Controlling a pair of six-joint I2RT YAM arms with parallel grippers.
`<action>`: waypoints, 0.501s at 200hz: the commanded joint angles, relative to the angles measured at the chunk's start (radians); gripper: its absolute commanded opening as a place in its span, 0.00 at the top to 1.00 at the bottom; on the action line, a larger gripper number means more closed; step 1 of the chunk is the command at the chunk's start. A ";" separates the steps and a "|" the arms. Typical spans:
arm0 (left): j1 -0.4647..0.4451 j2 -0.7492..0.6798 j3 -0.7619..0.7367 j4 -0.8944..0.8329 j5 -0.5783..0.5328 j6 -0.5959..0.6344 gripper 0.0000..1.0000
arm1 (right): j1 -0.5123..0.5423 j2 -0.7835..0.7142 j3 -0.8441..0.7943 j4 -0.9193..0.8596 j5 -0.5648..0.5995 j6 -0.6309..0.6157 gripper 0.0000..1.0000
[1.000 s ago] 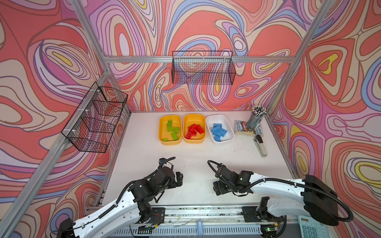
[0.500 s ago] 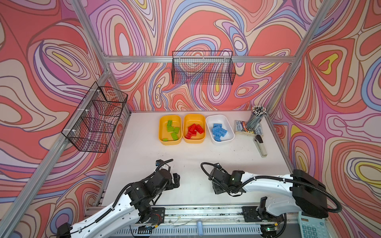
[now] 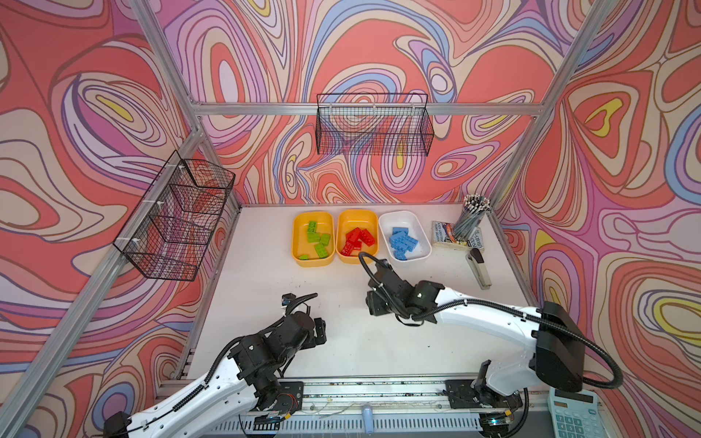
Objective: Sort the legos into containers by color
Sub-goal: 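Close the right gripper on the last green brick and lift, then carry the green brick with the right gripper into the yellow tray and release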
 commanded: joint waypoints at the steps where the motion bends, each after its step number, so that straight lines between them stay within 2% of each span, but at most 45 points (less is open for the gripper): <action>1: 0.013 0.050 0.052 -0.037 -0.074 0.029 0.00 | -0.063 0.133 0.166 0.082 -0.045 -0.149 0.49; 18: 0.053 0.099 0.102 -0.033 -0.075 0.052 0.00 | -0.084 0.289 0.355 0.085 -0.075 -0.228 0.49; 47: 0.199 0.153 0.121 0.007 0.032 0.099 0.00 | -0.088 0.535 0.691 0.041 -0.104 -0.322 0.49; 68: 0.272 0.159 0.128 0.026 0.060 0.102 0.00 | -0.102 0.692 0.886 0.036 -0.165 -0.354 0.48; 84: 0.297 0.152 0.126 0.022 0.039 0.086 0.00 | -0.111 0.812 1.027 0.043 -0.226 -0.355 0.45; 100: 0.314 0.141 0.120 0.016 0.026 0.076 0.00 | -0.113 0.919 1.174 0.028 -0.228 -0.361 0.35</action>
